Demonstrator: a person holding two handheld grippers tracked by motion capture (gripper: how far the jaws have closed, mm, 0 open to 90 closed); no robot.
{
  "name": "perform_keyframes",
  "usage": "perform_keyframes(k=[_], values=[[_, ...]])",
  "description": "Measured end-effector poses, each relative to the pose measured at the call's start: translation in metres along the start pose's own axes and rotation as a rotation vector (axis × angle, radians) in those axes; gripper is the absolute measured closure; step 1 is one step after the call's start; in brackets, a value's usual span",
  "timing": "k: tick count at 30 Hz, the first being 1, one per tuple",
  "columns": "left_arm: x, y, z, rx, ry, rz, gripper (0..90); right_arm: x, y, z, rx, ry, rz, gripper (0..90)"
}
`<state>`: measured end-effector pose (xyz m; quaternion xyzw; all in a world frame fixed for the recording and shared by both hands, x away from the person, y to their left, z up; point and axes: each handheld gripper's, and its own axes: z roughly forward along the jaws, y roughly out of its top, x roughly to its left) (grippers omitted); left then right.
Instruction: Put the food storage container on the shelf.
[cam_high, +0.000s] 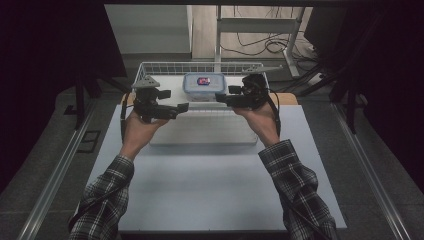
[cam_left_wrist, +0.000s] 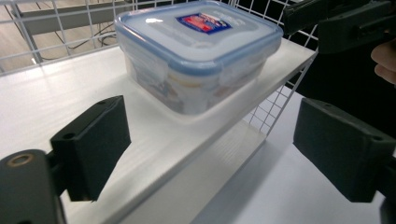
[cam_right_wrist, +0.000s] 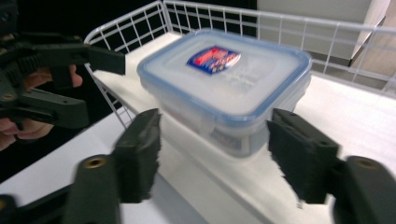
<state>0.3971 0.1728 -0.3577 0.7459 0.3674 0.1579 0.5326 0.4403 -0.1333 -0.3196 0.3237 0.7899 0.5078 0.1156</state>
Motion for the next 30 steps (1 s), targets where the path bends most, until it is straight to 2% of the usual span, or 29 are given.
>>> perform_keyframes(k=[6,18,23,30], values=[[-0.007,-0.010,-0.005,0.013,-0.008,0.020,5.7,0.009,-0.013,0.001,0.015,-0.022,-0.024,20.2],[-0.019,-0.027,-0.014,0.021,-0.022,0.027,3.0,0.019,-0.032,-0.001,0.056,-0.013,-0.058,10.5],[-0.028,-0.040,-0.016,0.027,-0.028,0.045,2.5,0.025,-0.043,-0.002,0.061,-0.003,-0.067,5.6],[-0.036,-0.054,-0.015,0.039,-0.014,0.064,1.9,0.033,-0.058,-0.002,0.063,-0.007,-0.105,1.5]])
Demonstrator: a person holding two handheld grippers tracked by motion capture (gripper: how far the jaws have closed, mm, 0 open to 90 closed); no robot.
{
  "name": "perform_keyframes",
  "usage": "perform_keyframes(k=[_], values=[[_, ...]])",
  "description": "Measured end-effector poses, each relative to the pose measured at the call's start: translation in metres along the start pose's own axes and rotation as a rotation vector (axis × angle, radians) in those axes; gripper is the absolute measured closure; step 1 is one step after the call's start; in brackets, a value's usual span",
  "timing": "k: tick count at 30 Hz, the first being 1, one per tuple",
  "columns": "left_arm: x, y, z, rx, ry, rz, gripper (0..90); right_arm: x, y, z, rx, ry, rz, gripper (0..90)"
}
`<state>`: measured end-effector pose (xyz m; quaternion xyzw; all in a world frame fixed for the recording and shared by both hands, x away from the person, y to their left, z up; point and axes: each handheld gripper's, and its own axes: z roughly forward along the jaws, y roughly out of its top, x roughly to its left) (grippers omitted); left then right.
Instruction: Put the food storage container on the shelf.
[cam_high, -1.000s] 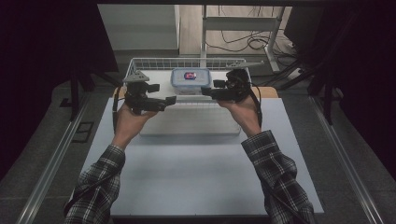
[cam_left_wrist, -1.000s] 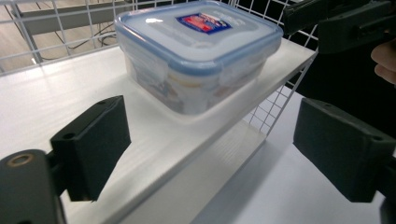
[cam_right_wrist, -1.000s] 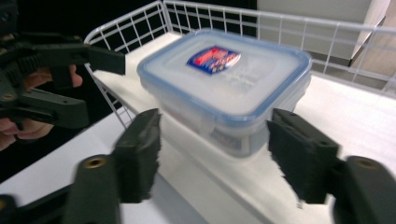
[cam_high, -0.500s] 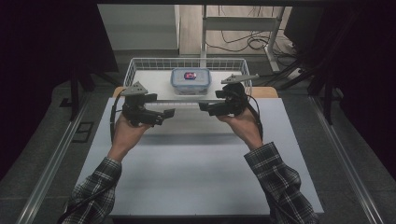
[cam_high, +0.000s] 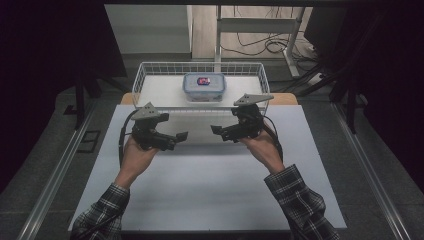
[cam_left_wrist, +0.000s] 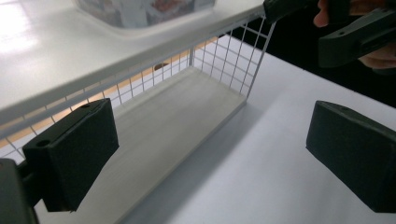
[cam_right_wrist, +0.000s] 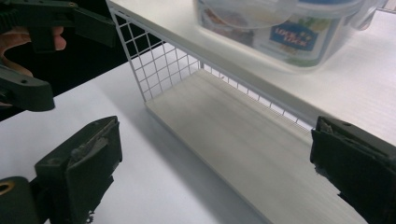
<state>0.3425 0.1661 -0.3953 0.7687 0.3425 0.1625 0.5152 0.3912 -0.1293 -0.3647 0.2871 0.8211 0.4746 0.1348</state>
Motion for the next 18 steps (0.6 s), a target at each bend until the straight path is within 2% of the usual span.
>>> perform_keyframes(k=[8,13,18], values=[[-0.008,-0.011,0.001,0.001,-0.003,0.014,1.6,0.006,-0.012,-0.001,0.001,0.007,-0.007,0.0],[-0.016,-0.020,0.000,0.010,0.003,0.042,1.6,0.009,-0.021,-0.003,0.004,-0.003,-0.012,0.0],[-0.023,-0.028,-0.001,0.013,-0.005,0.034,3.0,0.012,-0.031,-0.004,0.004,-0.011,-0.022,0.0]])
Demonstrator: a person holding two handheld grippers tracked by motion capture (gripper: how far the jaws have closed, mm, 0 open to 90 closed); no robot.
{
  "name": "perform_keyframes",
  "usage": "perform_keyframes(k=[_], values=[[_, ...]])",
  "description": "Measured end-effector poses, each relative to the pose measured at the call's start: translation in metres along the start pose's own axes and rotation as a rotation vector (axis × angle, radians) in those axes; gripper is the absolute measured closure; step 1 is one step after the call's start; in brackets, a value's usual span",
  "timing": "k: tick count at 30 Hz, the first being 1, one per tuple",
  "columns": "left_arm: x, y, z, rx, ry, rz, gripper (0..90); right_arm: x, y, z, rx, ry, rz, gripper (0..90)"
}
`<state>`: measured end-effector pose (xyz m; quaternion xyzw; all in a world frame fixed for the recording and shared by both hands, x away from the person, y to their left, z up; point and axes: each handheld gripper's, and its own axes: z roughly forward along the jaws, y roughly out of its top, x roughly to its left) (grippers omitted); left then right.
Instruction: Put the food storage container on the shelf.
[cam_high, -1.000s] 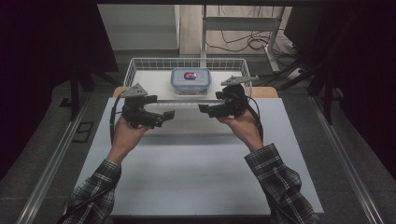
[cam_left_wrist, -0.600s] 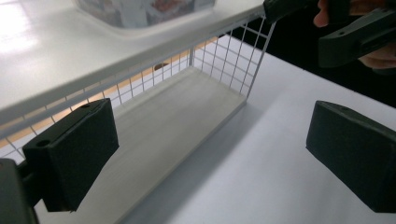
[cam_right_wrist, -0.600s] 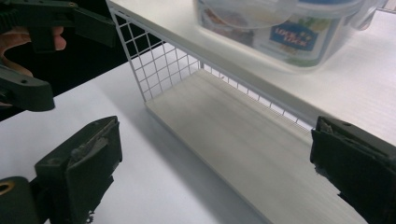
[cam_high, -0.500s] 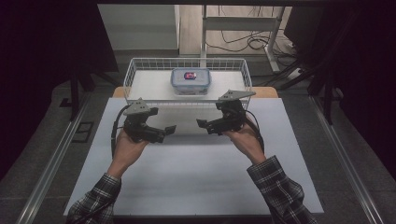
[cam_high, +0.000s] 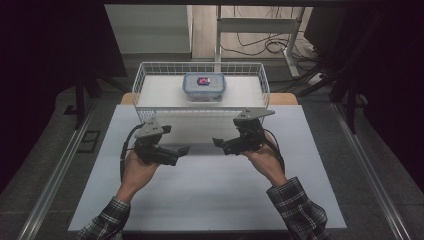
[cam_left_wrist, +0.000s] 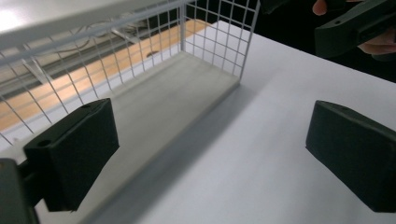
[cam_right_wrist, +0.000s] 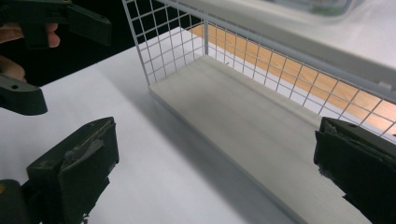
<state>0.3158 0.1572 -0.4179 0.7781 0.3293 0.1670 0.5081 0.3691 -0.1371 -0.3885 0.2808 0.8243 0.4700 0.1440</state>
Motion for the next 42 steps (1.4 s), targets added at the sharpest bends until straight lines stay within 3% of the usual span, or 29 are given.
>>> perform_keyframes(k=[8,14,19,30,42], values=[[-0.012,-0.016,0.003,0.007,0.013,0.034,2.0,0.010,-0.018,-0.002,-0.005,-0.016,-0.017,0.0],[-0.023,-0.038,0.009,0.045,0.032,0.104,1.2,0.018,-0.034,-0.001,0.001,-0.032,-0.037,0.0],[-0.026,-0.050,0.014,0.059,0.033,0.080,0.5,0.024,-0.041,0.001,0.020,-0.060,-0.079,0.0],[-0.031,-0.063,0.008,0.056,0.049,0.059,0.3,0.027,-0.062,-0.007,0.035,-0.048,-0.045,0.0],[-0.031,-0.084,-0.014,0.065,0.076,0.019,0.4,0.027,-0.083,-0.019,0.060,-0.068,-0.040,0.0]])
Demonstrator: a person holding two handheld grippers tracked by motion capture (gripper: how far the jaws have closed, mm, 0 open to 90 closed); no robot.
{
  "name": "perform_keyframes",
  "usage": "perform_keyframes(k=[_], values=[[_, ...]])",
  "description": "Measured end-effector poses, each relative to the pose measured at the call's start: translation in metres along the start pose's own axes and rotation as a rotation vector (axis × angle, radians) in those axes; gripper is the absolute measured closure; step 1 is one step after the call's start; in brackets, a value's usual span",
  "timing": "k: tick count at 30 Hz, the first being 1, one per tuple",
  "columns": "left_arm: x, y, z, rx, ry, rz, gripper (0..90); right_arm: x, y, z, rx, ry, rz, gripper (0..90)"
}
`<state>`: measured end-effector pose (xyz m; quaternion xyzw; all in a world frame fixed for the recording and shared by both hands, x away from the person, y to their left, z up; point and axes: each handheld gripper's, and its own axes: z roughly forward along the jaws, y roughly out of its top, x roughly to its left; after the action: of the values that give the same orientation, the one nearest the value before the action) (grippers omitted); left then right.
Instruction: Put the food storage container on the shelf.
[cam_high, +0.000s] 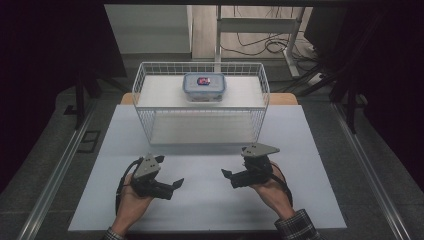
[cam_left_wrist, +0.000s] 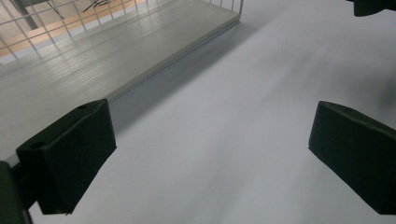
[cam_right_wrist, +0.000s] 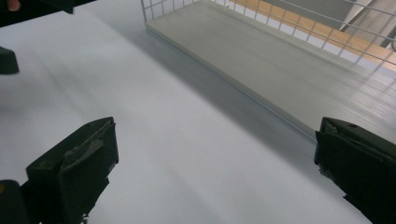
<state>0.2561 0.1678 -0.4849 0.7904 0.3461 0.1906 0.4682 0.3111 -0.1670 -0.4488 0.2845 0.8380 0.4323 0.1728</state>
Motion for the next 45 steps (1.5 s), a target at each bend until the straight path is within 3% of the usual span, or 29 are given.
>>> perform_keyframes(k=[14,33,40,45], values=[[0.004,-0.022,-0.024,0.008,0.049,-0.029,0.8,0.000,-0.025,-0.025,0.011,-0.049,0.005,0.0],[0.013,-0.053,-0.045,0.025,0.099,-0.108,0.0,-0.013,-0.069,-0.055,-0.013,-0.146,0.075,0.0],[0.013,-0.067,-0.051,0.075,0.132,-0.105,0.0,-0.014,-0.086,-0.063,0.012,-0.174,0.096,0.0],[0.016,-0.079,-0.056,0.097,0.154,-0.125,0.0,-0.014,-0.100,-0.066,0.040,-0.184,0.116,0.0]])
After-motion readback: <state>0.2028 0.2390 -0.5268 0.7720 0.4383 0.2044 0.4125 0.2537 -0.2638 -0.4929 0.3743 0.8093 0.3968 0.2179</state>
